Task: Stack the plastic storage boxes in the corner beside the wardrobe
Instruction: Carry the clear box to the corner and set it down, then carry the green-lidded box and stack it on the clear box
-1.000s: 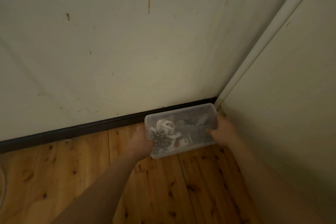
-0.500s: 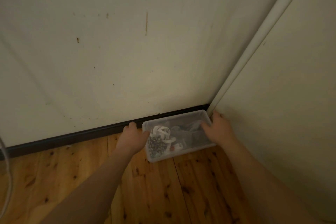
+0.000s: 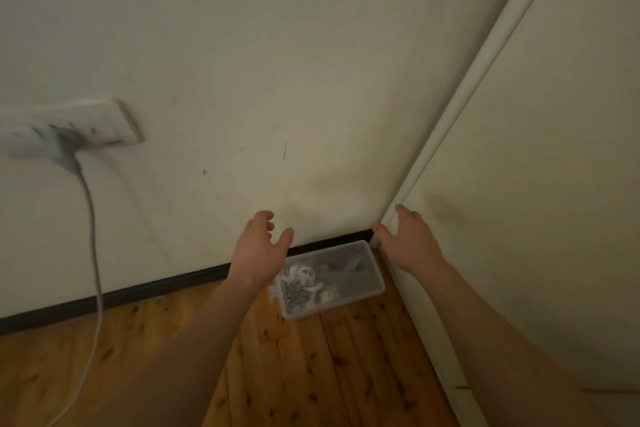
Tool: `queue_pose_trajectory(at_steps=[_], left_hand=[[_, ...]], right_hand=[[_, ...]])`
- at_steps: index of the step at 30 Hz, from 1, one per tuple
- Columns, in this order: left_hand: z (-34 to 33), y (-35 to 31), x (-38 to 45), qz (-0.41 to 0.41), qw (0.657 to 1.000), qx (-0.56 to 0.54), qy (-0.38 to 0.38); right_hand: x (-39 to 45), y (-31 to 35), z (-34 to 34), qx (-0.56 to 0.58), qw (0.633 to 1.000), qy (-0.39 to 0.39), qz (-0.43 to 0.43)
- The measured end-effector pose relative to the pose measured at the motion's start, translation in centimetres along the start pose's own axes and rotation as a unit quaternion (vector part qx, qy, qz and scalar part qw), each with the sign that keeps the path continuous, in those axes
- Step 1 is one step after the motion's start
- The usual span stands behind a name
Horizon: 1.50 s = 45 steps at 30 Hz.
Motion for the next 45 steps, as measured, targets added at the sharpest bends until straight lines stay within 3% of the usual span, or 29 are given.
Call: queue_pose_trajectory(at_steps=[23, 34, 45], left_hand=[[37.0, -30.9, -18.2, -0.066, 0.996, -0.035, -0.038], [46.6, -34.9, -26.1, -0.162, 0.984, -0.063, -0.023], [51.1, -35.4, -37.7, -0.267, 0.959, -0.082, 0.045]], right_hand=[[-21.9, 28.7, 37.7, -0.001, 0.999, -0.033, 0.035], [-34.9, 35.5, 44.3, 0.025, 0.991, -0.128, 0.043], [-52.5, 36.0, 45.5, 0.023, 0.974, -0.224, -0.02]])
Point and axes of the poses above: each hand's wrist, its own x-axis towards the middle knuckle, its own z-axis out of the back of the hand, y = z × x, the point moved 3 cm from there along x, towards the middle knuckle, and after that the axes turned 10 degrees about x, right-handed, at the moved point
